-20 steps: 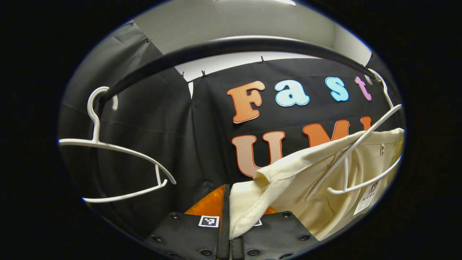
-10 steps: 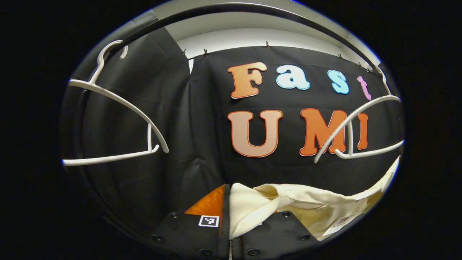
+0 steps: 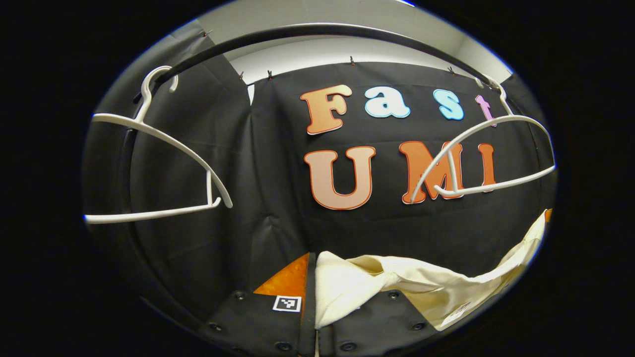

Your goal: Grasp the clothes on the hanger with both hands and then place them into the laundry hamper below.

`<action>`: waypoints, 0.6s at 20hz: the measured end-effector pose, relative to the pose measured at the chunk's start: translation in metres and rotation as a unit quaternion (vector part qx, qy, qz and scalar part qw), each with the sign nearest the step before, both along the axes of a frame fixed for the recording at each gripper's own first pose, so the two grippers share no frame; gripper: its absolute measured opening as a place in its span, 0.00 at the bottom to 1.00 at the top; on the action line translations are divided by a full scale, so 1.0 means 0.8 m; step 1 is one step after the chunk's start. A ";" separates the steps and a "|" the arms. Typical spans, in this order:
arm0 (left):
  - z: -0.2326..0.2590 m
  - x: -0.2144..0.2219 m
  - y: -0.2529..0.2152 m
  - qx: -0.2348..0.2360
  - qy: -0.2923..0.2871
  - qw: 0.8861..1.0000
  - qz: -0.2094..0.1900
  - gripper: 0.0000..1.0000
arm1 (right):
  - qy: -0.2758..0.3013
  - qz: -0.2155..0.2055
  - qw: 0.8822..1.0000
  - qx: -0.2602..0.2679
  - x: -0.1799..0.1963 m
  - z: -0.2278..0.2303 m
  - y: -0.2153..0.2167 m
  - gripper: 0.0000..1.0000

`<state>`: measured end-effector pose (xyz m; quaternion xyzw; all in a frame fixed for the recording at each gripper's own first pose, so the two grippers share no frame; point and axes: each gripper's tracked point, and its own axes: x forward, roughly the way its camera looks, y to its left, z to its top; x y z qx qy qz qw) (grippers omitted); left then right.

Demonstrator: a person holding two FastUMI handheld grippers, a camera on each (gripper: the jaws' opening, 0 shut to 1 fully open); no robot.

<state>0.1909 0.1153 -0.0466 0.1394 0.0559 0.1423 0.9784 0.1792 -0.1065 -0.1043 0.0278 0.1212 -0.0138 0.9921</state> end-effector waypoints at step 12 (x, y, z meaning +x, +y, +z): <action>-0.027 -0.043 -0.065 0.007 0.021 0.998 -0.056 0.10 | 0.025 0.069 0.997 -0.018 -0.056 -0.038 0.101 0.00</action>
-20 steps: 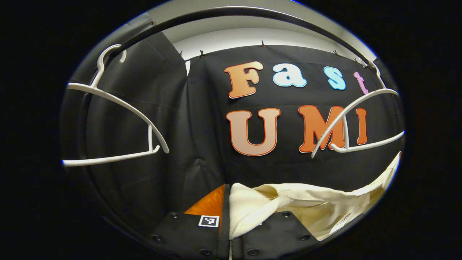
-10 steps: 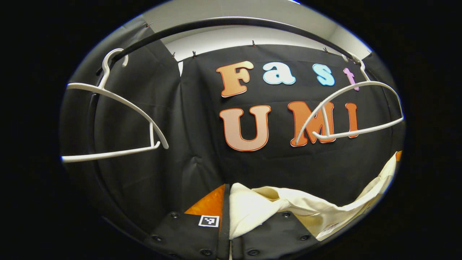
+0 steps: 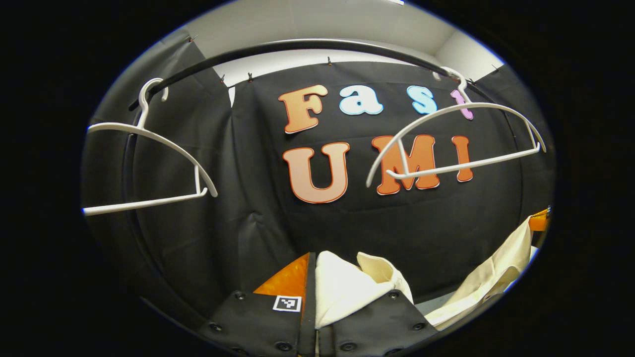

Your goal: Grasp the clothes on the hanger with both hands and then place them into the laundry hamper below.

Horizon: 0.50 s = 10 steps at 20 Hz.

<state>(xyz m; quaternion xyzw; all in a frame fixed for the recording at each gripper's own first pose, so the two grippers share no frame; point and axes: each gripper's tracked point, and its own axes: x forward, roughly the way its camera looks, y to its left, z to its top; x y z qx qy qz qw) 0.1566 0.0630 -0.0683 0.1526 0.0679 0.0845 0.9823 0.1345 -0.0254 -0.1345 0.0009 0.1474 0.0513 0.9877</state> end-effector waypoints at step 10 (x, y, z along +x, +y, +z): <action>-0.041 -0.048 -0.095 -0.044 0.025 0.995 -0.085 0.10 | 0.011 0.045 0.999 0.020 -0.047 -0.038 0.083 0.00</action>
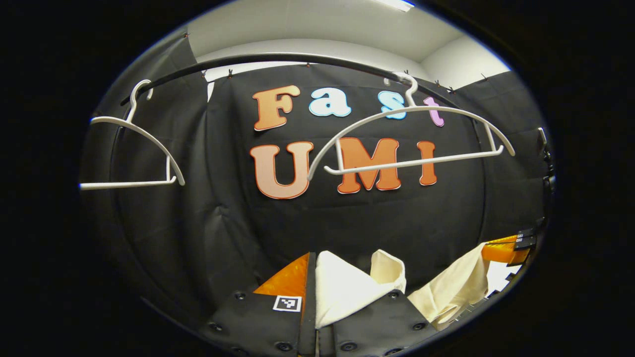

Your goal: Grasp the clothes on the hanger with both hands and then place them into the laundry hamper below.

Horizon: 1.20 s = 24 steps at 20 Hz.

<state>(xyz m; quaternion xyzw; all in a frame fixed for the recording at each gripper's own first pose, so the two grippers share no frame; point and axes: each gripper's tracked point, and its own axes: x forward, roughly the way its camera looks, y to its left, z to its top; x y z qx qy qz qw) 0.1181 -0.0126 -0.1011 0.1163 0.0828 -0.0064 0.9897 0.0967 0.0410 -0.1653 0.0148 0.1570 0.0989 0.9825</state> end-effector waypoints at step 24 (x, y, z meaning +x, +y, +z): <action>-0.453 -0.084 0.044 -0.086 0.293 0.949 0.077 0.11 | 0.228 -0.012 0.974 -0.004 -0.051 -0.415 0.012 0.00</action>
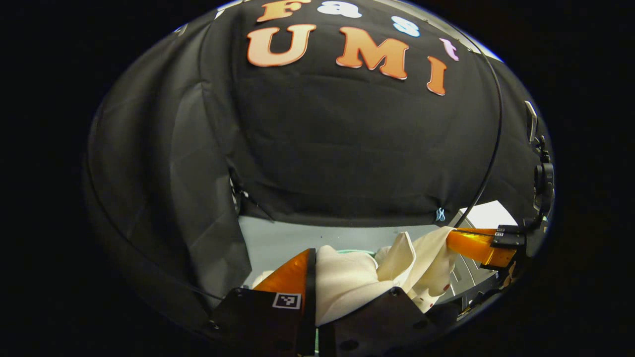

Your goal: Grasp the clothes on the hanger with both hands and then place them into the laundry hamper below.

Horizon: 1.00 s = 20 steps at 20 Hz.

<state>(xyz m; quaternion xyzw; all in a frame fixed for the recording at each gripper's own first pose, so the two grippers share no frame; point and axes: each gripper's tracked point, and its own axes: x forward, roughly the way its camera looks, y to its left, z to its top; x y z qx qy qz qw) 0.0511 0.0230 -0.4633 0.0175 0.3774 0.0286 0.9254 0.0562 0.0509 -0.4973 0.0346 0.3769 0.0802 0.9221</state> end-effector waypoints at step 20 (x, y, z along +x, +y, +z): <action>-0.312 -0.155 0.043 0.021 0.293 0.953 0.075 0.13 | 0.277 -0.003 0.959 -0.057 -0.125 -0.355 0.006 0.02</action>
